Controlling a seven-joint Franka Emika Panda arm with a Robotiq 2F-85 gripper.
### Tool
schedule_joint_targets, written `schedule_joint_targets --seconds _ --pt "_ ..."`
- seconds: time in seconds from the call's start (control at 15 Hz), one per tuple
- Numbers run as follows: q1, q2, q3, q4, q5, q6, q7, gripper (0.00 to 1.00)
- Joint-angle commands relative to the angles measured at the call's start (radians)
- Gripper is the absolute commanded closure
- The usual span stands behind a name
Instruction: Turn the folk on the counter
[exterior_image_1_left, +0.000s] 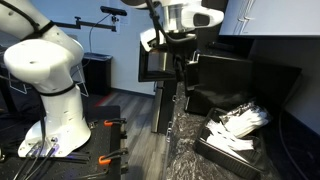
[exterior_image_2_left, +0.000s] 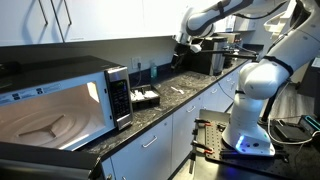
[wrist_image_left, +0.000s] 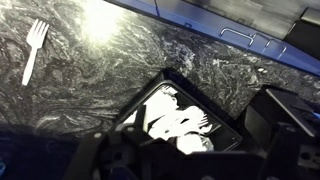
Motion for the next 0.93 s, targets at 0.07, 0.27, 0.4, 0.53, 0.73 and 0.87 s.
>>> schedule_joint_targets --seconds 0.07,0.27,0.4,0.53,0.73,0.87 --pt "-0.098 0.11 0.004 0.051 -0.02 0.06 0.092 0.0" --pt "-0.158 0.188 -0.001 0.083 -0.034 0.087 0.148 0.0" --pt "-0.185 0.244 -0.013 0.111 -0.027 0.093 0.172 0.0" --pt "-0.197 0.306 -0.035 0.142 -0.008 0.098 0.187 0.0" --pt "-0.211 0.389 -0.069 0.186 0.008 0.092 0.197 0.0" --pt "-0.221 0.433 -0.084 0.212 0.012 0.082 0.21 0.0"
